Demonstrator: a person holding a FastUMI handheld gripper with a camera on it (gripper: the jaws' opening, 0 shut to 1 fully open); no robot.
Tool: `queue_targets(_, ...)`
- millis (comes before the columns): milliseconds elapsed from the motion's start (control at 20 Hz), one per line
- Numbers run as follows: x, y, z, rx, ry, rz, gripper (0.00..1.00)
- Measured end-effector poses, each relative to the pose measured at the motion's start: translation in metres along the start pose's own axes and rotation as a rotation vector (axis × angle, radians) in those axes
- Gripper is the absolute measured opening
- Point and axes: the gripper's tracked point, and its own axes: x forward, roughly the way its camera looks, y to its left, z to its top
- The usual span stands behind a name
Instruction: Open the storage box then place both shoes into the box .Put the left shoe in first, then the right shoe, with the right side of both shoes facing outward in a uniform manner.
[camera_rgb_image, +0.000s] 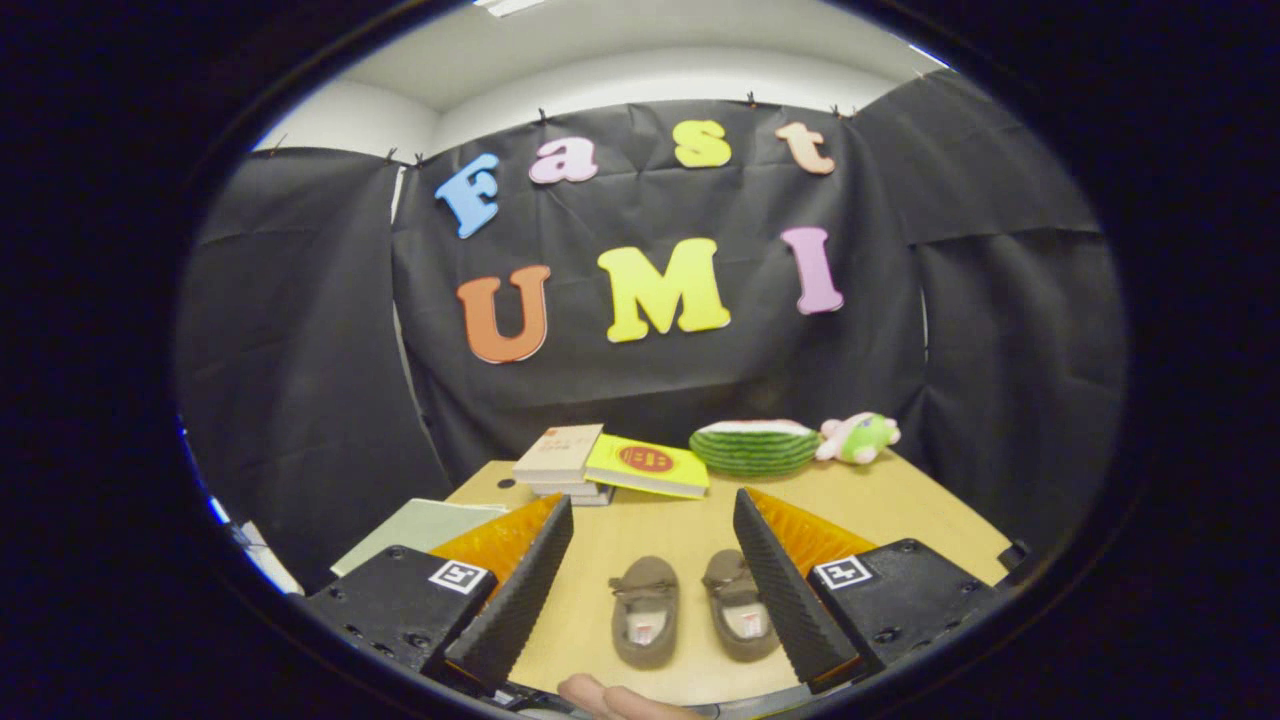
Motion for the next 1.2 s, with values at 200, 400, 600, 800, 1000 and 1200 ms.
queue_targets(200,0.057,0.020,-0.044,0.098,0.180,0.122,1.00)
queue_targets(400,0.103,0.047,-0.080,0.251,0.348,0.272,1.00)
queue_targets(600,0.136,0.074,-0.102,0.386,0.471,0.418,0.99)
queue_targets(800,0.152,0.104,-0.121,0.500,0.580,0.561,0.98)
queue_targets(1000,0.159,0.137,-0.133,0.621,0.695,0.737,0.97)
queue_targets(1200,0.164,0.148,-0.141,0.697,0.771,0.789,0.87)
